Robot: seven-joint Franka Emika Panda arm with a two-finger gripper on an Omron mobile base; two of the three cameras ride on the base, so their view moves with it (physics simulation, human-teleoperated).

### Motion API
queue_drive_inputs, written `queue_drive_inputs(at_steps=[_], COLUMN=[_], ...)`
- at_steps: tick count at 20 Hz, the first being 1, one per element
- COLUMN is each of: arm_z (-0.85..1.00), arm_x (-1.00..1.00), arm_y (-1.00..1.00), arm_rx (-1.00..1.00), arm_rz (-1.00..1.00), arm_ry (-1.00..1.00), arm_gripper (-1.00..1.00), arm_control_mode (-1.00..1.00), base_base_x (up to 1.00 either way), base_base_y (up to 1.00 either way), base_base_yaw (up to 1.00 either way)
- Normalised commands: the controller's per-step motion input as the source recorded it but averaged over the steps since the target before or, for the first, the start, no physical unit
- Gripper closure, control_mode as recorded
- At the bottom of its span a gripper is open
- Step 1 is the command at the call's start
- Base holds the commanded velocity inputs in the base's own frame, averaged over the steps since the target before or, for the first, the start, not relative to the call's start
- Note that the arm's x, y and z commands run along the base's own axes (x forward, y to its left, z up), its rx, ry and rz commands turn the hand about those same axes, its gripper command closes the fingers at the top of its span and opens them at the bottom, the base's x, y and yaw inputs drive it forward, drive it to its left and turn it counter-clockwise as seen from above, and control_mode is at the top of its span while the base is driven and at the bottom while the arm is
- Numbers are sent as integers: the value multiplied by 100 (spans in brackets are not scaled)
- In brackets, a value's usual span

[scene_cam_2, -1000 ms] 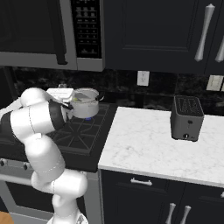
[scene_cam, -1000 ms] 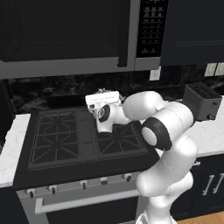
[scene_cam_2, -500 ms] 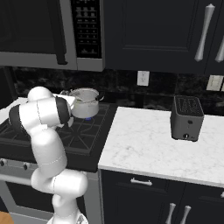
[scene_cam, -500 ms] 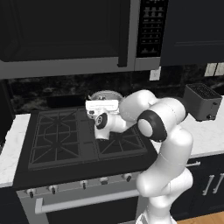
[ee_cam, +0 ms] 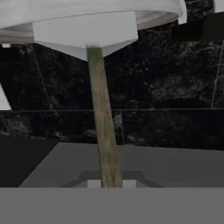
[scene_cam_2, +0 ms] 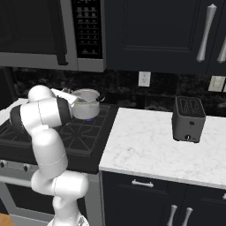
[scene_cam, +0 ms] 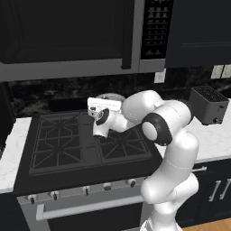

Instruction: Put the cucumber and corn in the pot. Retrieve the spatula and lightly stir the vegetables in the pot.

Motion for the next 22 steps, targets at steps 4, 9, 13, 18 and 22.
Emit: queue_drive_inputs(at_steps=[4,9,13,18,22], arm_z=[-36,-51,-21,-5,-27], arm_x=[38,31,20,24,25], arm_y=[-17,-19,-6,-3,-14], arm_rx=[14,17,18,17,16], arm_rz=[-1,-1,-2,-3,-3], arm_ry=[12,12,14,15,12], arm_gripper=[100,100,100,100,100], arm_control_mode=[-100,-100,-100,-100,-100], base_base_x=[0,0,0,0,0], base_base_y=[0,0,0,0,0], base_base_yaw=[0,0,0,0,0])
